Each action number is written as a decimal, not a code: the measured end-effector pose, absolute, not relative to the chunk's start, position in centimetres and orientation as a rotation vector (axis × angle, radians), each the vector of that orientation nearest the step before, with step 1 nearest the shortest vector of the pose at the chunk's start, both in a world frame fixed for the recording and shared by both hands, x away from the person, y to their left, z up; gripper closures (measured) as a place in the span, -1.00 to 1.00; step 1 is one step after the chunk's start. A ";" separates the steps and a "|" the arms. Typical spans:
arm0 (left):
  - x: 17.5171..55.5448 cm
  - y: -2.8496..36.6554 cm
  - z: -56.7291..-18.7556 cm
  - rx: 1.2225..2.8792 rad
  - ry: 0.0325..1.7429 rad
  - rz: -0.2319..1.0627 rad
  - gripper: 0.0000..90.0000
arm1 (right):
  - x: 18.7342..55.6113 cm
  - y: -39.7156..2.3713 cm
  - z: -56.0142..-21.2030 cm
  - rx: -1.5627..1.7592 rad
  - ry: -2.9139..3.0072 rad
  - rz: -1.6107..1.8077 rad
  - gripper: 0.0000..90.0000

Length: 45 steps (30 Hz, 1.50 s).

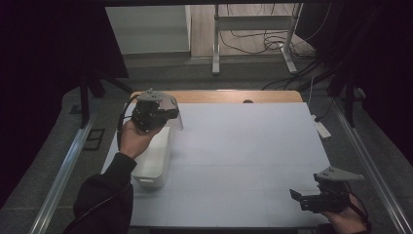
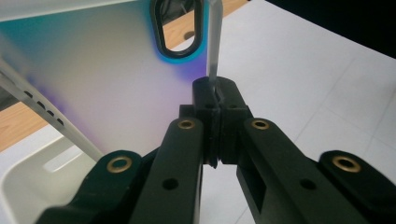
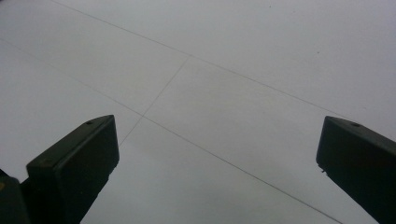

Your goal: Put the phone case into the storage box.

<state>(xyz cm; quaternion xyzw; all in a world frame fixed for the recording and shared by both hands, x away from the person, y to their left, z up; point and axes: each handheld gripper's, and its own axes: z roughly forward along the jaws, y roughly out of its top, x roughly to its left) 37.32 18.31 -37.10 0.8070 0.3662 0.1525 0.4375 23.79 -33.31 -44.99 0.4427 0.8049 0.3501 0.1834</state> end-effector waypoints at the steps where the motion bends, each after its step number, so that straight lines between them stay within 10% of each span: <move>1: 37.4 18.7 -37.1 2.003 0.928 0.387 0.96 | 23.8 -33.3 -45.0 1.244 2.270 0.987 -1.00; 45: 42.4 21.1 -38.8 1.994 1.162 0.495 0.96 | 23.7 -33.5 -45.0 1.248 2.282 0.969 -1.00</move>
